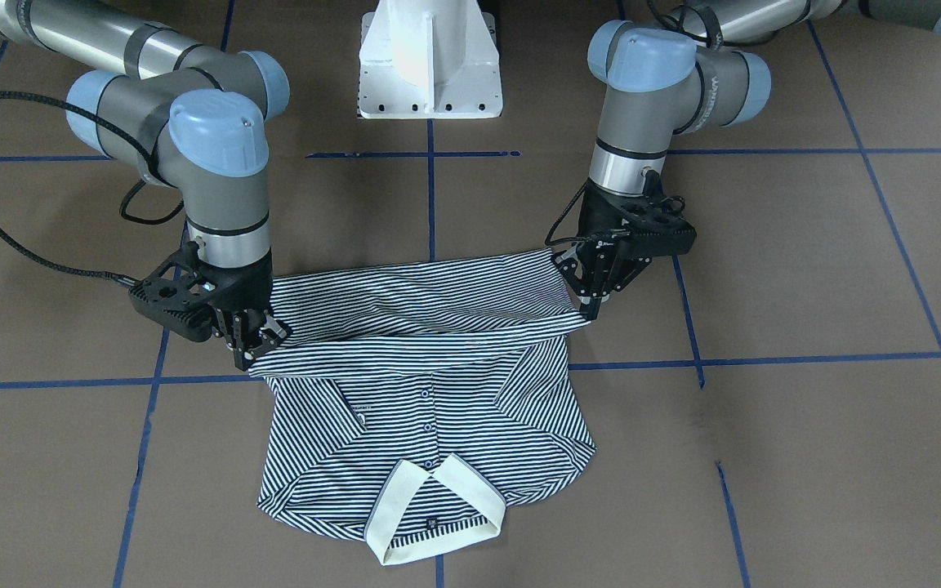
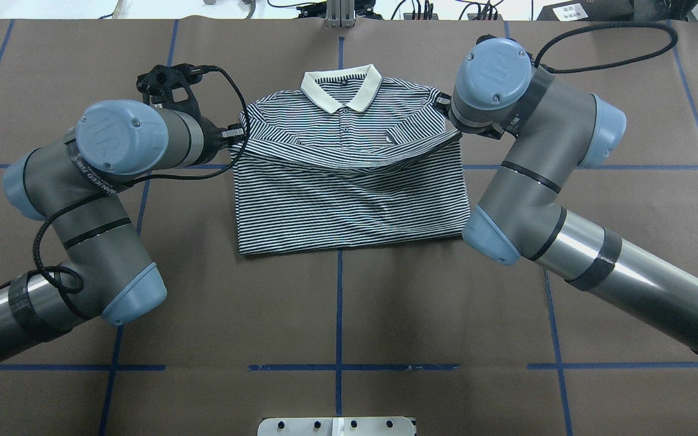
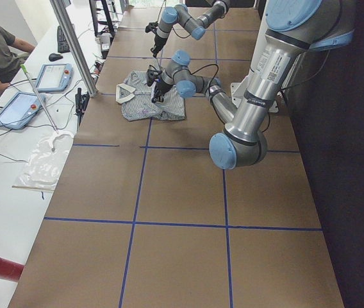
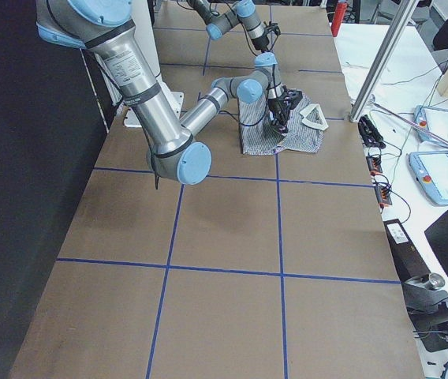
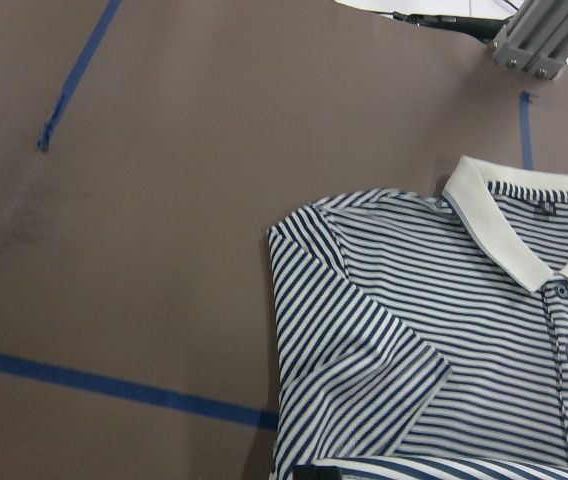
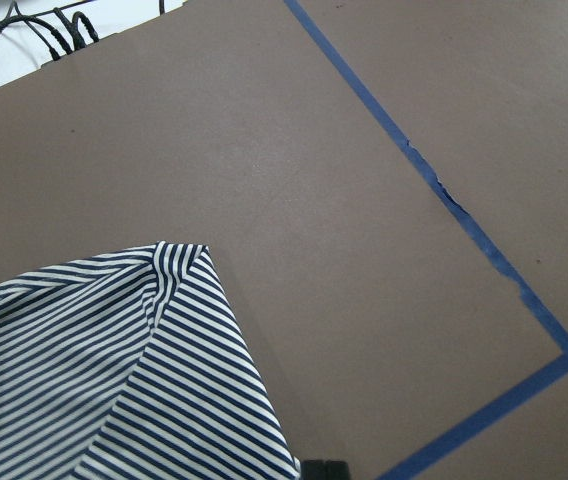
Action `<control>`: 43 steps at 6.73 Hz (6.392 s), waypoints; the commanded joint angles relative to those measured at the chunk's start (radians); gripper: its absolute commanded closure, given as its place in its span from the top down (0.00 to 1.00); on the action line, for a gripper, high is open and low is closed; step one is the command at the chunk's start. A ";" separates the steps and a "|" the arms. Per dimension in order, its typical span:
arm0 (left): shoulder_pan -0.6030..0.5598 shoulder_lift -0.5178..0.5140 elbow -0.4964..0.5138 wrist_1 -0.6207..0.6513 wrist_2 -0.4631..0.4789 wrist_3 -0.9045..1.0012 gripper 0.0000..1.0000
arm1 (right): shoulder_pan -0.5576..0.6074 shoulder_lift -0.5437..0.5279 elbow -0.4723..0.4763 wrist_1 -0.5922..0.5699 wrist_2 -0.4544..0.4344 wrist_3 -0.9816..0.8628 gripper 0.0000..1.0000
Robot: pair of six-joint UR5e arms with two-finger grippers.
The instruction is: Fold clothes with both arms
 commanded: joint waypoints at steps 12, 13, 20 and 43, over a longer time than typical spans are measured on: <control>-0.064 -0.157 0.468 -0.398 0.068 0.085 0.29 | 0.060 0.193 -0.439 0.295 0.082 -0.048 0.66; -0.064 -0.157 0.463 -0.398 0.067 0.085 0.29 | 0.038 0.192 -0.439 0.295 0.081 -0.045 0.69; -0.081 -0.156 0.389 -0.398 0.022 0.033 0.29 | 0.014 0.155 -0.433 0.295 0.093 -0.051 0.00; -0.084 -0.119 0.306 -0.386 0.020 -0.032 0.29 | 0.122 0.221 -0.511 0.293 0.154 -0.137 0.00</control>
